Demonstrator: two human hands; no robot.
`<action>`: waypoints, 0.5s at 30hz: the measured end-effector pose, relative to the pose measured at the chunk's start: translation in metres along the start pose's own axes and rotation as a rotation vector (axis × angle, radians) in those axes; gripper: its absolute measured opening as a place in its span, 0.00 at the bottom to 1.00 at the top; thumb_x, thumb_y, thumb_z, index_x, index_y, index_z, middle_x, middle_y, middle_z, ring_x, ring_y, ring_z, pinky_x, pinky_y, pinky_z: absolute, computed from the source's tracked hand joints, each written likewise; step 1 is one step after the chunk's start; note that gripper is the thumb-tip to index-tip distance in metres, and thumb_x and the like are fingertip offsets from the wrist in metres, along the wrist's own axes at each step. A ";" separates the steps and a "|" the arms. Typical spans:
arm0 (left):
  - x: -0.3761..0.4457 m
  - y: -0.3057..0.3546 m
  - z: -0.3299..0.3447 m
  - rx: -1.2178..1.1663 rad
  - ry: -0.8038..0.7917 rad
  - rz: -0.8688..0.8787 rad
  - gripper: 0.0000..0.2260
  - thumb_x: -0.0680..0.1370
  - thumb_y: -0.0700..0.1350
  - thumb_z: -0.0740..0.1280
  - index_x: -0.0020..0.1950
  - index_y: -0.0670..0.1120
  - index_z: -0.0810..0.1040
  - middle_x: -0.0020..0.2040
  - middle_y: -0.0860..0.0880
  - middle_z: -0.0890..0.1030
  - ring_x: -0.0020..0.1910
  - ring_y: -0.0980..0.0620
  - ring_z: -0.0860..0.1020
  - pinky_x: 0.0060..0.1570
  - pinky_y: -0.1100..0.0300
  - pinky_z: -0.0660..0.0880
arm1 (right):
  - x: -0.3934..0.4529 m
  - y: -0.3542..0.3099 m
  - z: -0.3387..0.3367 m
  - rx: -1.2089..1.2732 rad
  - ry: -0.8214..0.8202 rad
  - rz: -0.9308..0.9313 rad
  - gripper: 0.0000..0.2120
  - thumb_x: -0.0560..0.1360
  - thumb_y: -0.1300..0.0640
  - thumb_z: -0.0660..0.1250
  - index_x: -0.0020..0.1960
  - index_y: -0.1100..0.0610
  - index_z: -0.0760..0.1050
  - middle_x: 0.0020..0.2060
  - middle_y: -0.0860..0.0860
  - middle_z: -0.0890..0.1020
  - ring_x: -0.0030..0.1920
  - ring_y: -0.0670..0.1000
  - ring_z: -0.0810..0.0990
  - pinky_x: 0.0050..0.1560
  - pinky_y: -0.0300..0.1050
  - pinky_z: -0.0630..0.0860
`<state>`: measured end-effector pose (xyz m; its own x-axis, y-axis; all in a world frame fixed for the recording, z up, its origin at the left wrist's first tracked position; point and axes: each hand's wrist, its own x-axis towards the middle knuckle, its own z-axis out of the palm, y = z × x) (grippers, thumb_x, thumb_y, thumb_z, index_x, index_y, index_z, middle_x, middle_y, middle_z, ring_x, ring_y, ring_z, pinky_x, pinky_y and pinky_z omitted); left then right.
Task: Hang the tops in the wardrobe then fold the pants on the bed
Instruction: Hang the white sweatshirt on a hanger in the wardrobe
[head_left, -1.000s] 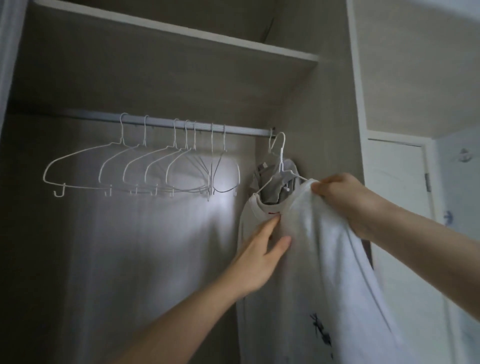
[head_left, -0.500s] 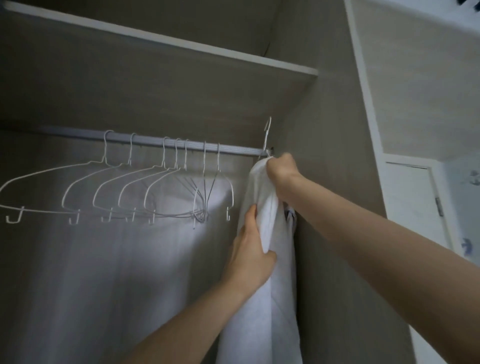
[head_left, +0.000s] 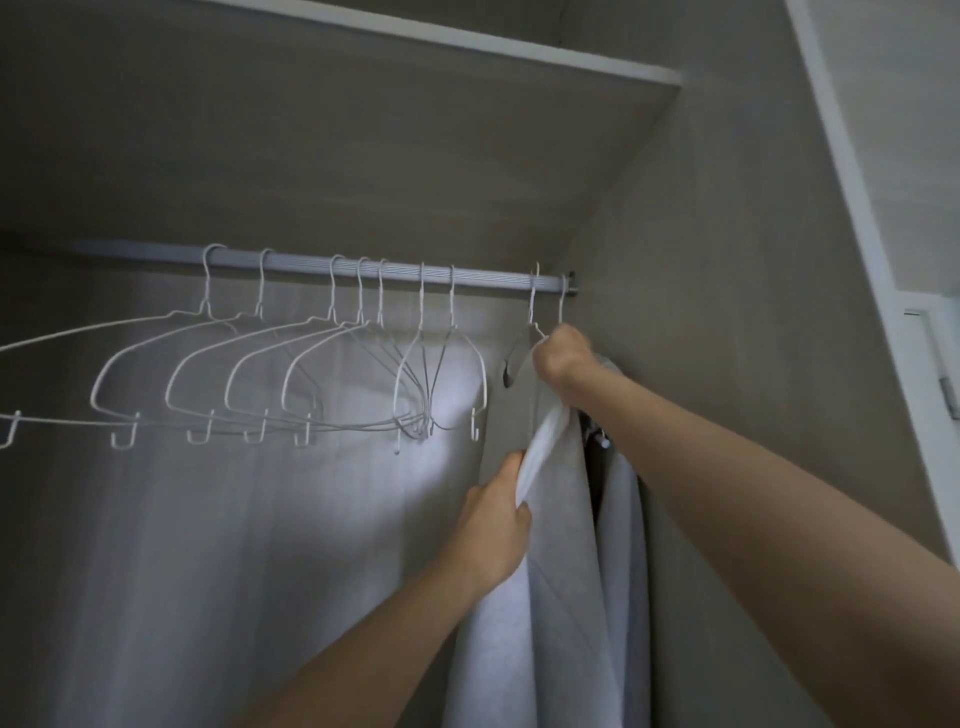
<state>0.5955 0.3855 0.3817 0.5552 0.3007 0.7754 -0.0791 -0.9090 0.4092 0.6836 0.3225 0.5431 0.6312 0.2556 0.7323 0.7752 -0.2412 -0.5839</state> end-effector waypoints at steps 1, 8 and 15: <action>-0.001 -0.003 0.000 0.014 -0.001 -0.006 0.20 0.80 0.38 0.59 0.70 0.53 0.66 0.53 0.43 0.79 0.48 0.43 0.79 0.42 0.57 0.75 | 0.001 0.005 0.002 -0.023 -0.004 0.001 0.15 0.80 0.63 0.59 0.64 0.69 0.72 0.63 0.64 0.75 0.65 0.63 0.73 0.60 0.47 0.70; -0.029 -0.017 0.011 0.046 0.058 -0.002 0.14 0.81 0.41 0.60 0.66 0.48 0.68 0.54 0.47 0.79 0.54 0.48 0.77 0.47 0.64 0.70 | -0.009 0.014 -0.002 -0.088 -0.081 -0.094 0.15 0.80 0.60 0.57 0.59 0.69 0.74 0.57 0.65 0.78 0.58 0.63 0.76 0.44 0.43 0.66; -0.070 -0.008 0.005 -0.050 0.082 -0.043 0.15 0.76 0.37 0.65 0.62 0.46 0.72 0.43 0.54 0.77 0.42 0.50 0.78 0.34 0.69 0.66 | -0.073 0.032 -0.009 -0.285 -0.078 -0.263 0.24 0.77 0.60 0.58 0.70 0.63 0.56 0.65 0.65 0.70 0.62 0.68 0.71 0.59 0.59 0.71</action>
<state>0.5613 0.3702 0.3214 0.4894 0.3640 0.7925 -0.0985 -0.8799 0.4649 0.6622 0.2879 0.4739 0.4206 0.4114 0.8086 0.8790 -0.4054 -0.2510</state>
